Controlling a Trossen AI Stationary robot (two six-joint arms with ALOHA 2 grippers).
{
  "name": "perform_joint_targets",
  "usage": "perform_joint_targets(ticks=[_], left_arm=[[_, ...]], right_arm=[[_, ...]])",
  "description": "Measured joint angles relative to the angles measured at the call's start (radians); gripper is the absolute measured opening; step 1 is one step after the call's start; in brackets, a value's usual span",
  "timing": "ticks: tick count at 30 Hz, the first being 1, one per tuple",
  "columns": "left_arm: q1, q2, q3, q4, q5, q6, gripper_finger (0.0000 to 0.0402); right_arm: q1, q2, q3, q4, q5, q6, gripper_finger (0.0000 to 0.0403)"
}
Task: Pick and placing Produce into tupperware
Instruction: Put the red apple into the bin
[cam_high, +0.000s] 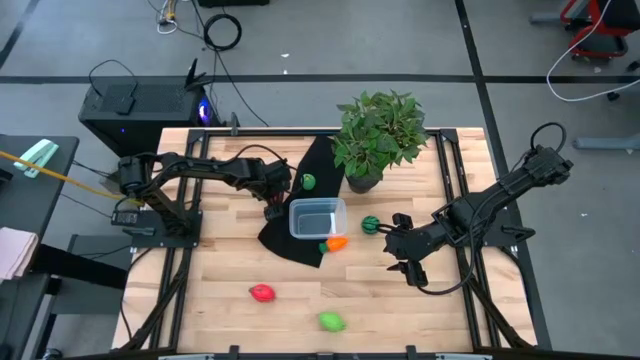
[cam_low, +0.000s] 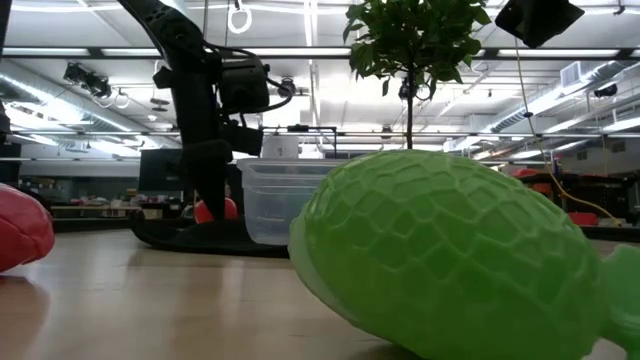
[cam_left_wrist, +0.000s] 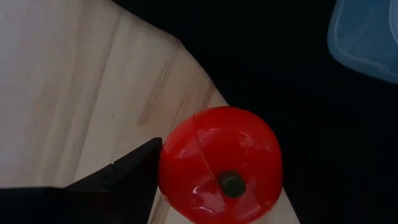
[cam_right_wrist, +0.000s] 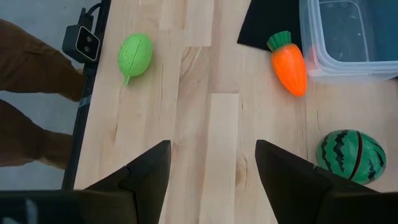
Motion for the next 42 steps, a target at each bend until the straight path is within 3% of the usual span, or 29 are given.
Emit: perform_joint_targets(ticks=[16,30,37,42], left_arm=[[0.004,0.0,0.035,-0.042,0.0,0.003,0.0301],[0.047,0.0,0.356,-0.267,0.015,0.085,0.0299],[0.02,0.0,0.482,-0.301,0.165,0.028,0.0303],[-0.054,0.0,0.488,-0.292,0.183,0.002,0.03]], right_arm=[[0.0,0.0,0.0,0.0,0.0,0.0,0.024],[0.0,0.0,0.0,0.0,0.0,0.0,0.0239],[0.0,0.0,0.0,0.0,0.0,0.0,0.0239],[0.0,0.0,0.0,0.0,0.0,0.0,0.0239]])
